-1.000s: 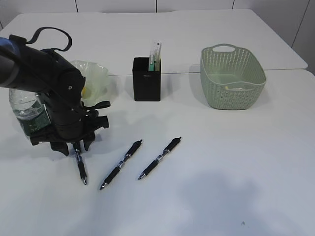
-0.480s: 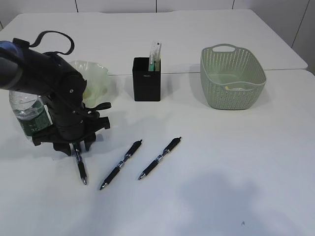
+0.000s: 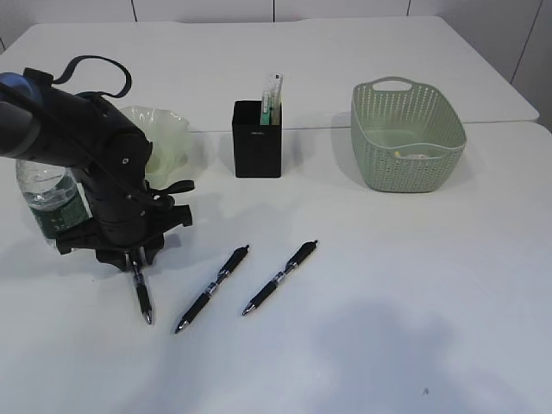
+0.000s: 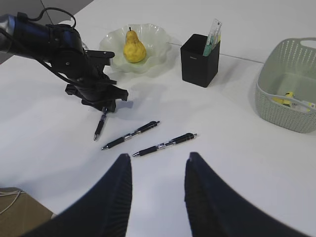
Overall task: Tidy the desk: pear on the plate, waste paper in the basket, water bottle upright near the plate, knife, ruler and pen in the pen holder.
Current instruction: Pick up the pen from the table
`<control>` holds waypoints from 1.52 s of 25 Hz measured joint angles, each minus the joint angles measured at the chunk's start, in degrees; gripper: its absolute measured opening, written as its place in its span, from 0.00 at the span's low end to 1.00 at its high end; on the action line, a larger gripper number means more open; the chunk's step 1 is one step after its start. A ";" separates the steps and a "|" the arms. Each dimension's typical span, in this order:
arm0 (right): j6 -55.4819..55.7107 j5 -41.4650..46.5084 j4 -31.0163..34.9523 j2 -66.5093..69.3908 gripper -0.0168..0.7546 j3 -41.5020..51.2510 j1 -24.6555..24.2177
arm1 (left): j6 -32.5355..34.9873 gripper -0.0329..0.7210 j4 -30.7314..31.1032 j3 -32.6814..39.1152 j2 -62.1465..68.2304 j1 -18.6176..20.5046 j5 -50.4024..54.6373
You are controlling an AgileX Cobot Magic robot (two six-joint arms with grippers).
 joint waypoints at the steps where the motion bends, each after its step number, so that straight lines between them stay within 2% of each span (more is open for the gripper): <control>1: 0.00 0.00 0.13 0.00 0.41 0.00 0.00 | 0.00 0.33 0.10 0.00 0.00 0.00 0.00; 9: 0.00 0.00 0.13 0.00 0.41 0.00 0.00 | -0.12 0.27 0.52 0.00 0.40 0.00 -0.28; 16: 0.00 0.00 0.27 0.00 0.41 0.00 0.00 | -0.12 0.26 0.66 0.00 0.54 0.00 -0.61; 22: 0.00 0.00 0.33 0.00 0.41 0.00 0.00 | -0.12 0.16 0.80 -0.21 0.62 0.00 -0.83; 38: 0.00 0.10 0.33 0.00 0.41 0.00 0.00 | -0.12 0.15 1.27 -0.44 0.75 0.00 -0.93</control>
